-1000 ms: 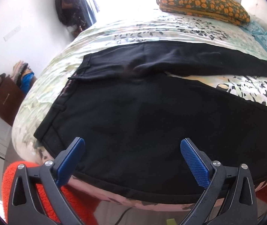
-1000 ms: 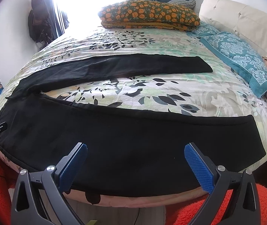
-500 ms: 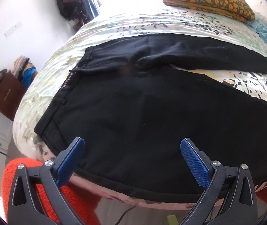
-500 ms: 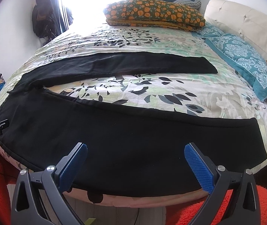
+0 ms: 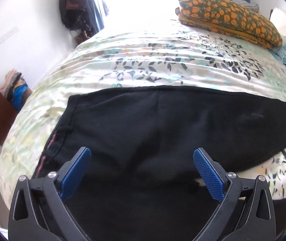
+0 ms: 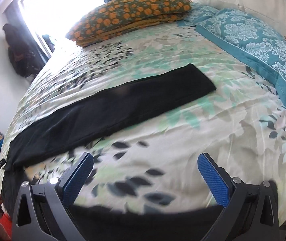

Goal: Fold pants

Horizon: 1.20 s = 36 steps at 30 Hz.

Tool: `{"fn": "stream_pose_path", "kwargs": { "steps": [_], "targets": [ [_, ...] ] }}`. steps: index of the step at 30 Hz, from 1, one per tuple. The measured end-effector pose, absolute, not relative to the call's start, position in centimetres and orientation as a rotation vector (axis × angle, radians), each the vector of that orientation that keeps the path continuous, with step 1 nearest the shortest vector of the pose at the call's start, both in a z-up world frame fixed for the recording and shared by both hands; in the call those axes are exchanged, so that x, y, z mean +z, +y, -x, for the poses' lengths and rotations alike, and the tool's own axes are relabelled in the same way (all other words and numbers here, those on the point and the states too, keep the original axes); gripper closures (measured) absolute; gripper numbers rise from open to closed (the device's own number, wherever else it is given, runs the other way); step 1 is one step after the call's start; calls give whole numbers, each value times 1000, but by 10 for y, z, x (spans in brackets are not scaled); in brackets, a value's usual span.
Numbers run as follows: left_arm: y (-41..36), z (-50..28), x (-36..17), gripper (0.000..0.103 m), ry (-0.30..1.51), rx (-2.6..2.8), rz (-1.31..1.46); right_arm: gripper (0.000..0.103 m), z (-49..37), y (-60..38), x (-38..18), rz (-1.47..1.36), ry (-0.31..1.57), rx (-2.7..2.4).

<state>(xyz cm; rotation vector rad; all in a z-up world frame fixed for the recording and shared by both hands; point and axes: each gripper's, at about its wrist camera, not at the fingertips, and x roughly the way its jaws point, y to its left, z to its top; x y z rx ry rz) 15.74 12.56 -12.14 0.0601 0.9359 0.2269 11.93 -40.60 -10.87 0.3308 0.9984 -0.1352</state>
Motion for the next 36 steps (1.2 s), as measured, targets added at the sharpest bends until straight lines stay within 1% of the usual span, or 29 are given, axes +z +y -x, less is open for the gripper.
{"fn": "stream_pose_path", "kwargs": {
  "steps": [4,6,8,15,16,17,18,19,20,25,27,30,33,36],
  "targets": [
    [123,-200,-171,1,1029,259,-155,0,-202,-493,-137,-431,1077,-225],
    [130,-200,-192,0,1049,254,-114,0,-237,-526,-150,-467,1110,-263],
    [139,-192,-194,0,997,233,-36,0,-268,-546,-161,-493,1123,-281],
    [134,-190,-199,0,948,223,-24,0,-351,-558,-196,-434,1156,-274],
    [134,-190,-199,0,945,223,-24,3,-358,-557,-203,-419,1179,-286],
    [135,-190,-199,0,943,223,-25,35,-361,-556,-209,-417,1201,-286],
    [135,-191,-199,0,943,222,-23,58,-362,-556,-211,-414,1206,-280],
    [137,-191,-199,0,943,220,-19,86,-359,-555,-206,-390,1189,-292],
    [137,-191,-199,0,944,218,-16,91,-353,-554,-198,-413,1156,-267],
    [136,-191,-198,0,953,222,-18,94,-288,-521,-125,-408,1018,-95],
    [137,-192,-195,0,973,223,-14,96,-242,-495,-93,-418,972,-9],
    [135,-189,-182,1,1031,233,-27,96,-158,-454,-55,-431,911,84],
    [129,-163,-157,1,1000,193,-17,96,-68,-419,-35,-478,855,136],
    [116,-138,-135,1,980,110,-32,97,12,-396,-33,-529,817,126]
  ]
}}
